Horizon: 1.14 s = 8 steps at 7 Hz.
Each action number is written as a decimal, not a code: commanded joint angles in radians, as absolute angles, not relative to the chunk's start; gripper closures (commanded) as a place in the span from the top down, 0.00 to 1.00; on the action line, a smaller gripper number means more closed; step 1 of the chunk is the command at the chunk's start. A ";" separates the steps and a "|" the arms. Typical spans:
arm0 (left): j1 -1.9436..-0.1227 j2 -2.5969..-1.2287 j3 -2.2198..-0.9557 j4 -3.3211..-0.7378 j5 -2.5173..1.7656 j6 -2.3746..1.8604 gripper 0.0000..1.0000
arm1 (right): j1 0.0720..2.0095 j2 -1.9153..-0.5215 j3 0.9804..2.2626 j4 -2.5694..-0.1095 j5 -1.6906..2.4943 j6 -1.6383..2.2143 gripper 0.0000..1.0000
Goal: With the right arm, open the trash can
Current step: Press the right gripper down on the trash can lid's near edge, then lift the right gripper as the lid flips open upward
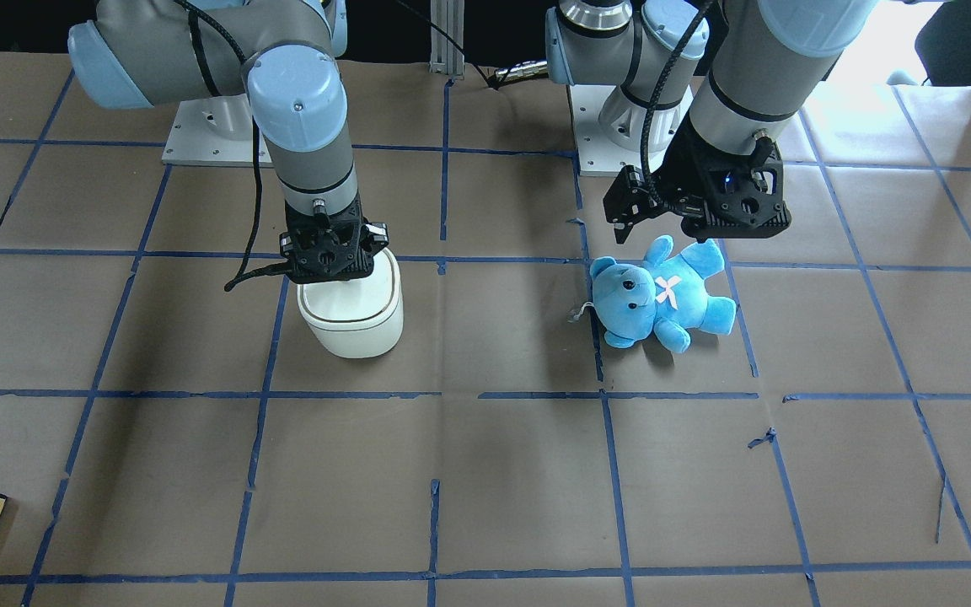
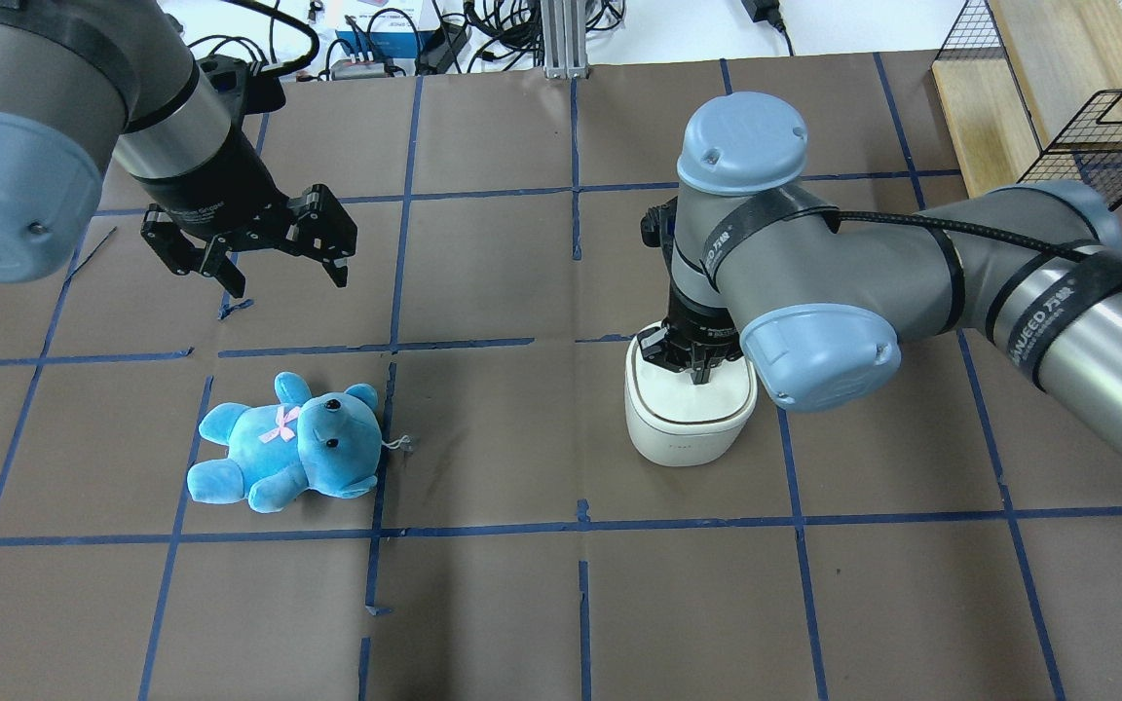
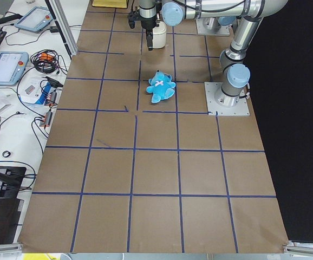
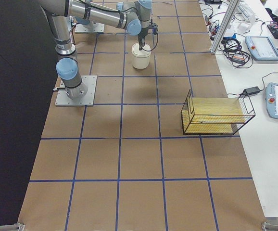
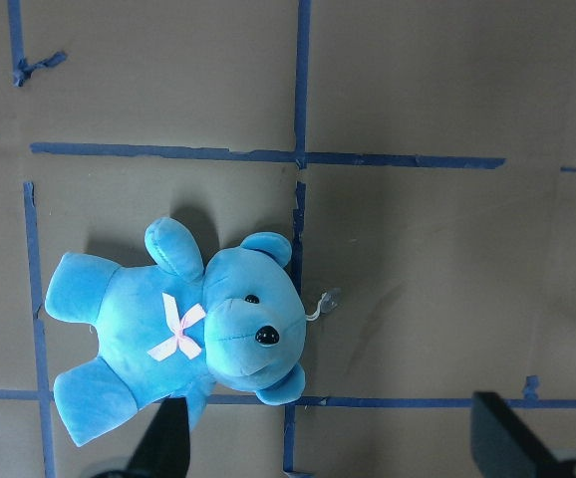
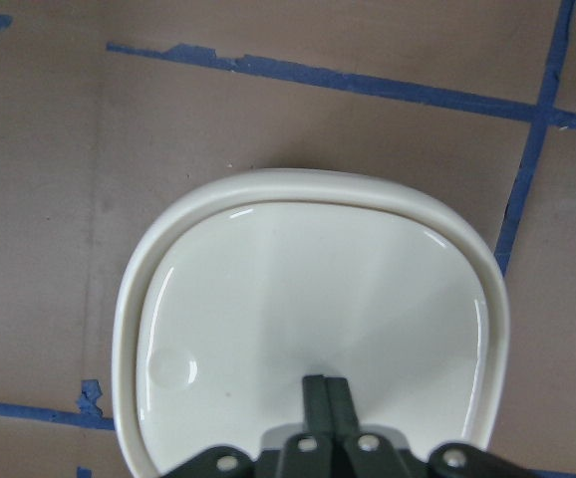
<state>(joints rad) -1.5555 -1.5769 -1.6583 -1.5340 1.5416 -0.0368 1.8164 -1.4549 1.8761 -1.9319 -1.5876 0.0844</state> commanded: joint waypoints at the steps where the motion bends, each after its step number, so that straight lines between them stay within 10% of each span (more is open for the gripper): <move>1: -1.555 -1.577 -1.658 -1.534 1.542 -0.037 1.00 | 1.809 -1.491 1.847 -1.899 -1.591 0.083 0.06; 7: -1.555 -1.577 -1.658 -1.534 1.542 -0.037 1.00 | 1.695 -1.534 1.680 -1.694 -1.615 0.046 0.11; 8: -1.555 -1.577 -1.658 -1.534 1.542 -0.037 1.00 | 1.665 -1.537 1.642 -1.663 -1.606 0.046 0.34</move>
